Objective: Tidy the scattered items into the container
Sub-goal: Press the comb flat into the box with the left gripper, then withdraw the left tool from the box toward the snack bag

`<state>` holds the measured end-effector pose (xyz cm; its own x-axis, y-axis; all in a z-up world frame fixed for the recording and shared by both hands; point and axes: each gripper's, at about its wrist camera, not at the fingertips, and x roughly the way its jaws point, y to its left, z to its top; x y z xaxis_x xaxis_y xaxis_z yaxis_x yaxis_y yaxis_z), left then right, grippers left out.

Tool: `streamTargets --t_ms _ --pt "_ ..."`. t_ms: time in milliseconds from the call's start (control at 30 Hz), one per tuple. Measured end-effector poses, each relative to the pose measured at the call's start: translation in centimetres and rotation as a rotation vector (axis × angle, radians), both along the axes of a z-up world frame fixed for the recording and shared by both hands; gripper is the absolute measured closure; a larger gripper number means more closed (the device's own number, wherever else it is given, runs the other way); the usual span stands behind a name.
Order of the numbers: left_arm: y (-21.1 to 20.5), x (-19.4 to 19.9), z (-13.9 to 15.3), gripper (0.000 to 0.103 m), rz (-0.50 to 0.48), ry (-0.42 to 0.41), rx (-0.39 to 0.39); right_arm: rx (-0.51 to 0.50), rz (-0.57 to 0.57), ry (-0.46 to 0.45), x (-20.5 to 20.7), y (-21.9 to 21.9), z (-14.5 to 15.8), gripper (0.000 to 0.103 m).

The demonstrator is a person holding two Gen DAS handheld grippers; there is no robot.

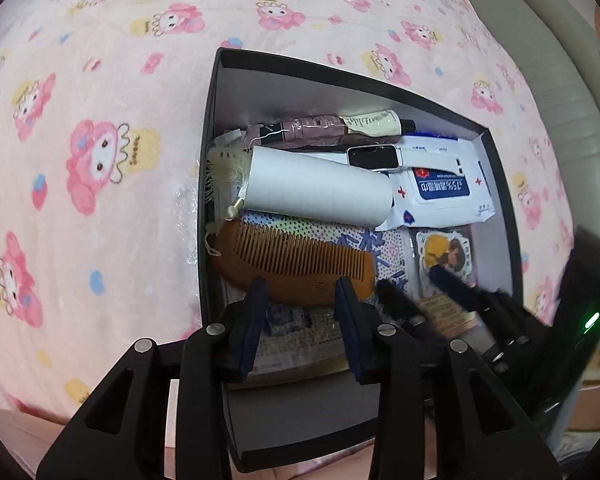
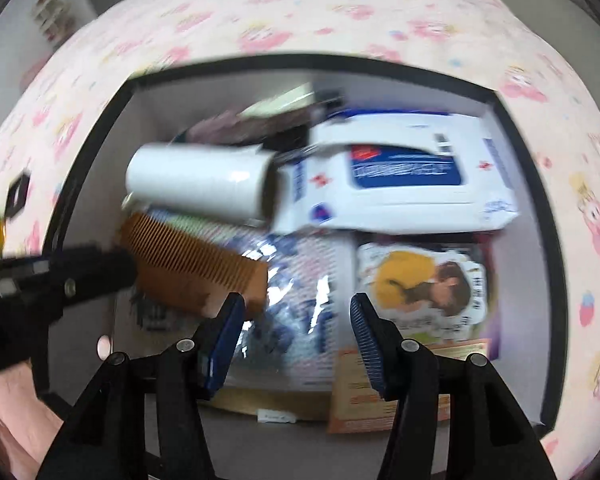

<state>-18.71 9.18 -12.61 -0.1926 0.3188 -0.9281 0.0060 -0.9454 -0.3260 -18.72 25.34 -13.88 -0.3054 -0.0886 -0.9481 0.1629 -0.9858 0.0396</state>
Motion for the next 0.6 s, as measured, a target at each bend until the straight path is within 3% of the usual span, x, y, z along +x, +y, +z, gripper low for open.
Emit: streamTargets --t_ms 100,300,600 --pt "0.1 0.6 0.4 0.068 -0.026 0.041 -0.032 -0.094 -0.007 -0.010 0.0 0.8 0.7 0.052" --pt "-0.1 1.6 1.9 0.067 -0.032 0.144 -0.094 -0.072 0.040 0.080 1.3 -0.2 2.6 0.052" --pt "-0.6 3.0 4.6 0.063 -0.032 0.292 -0.172 -0.103 -0.027 0.171 2.1 -2.7 2.7 0.052"
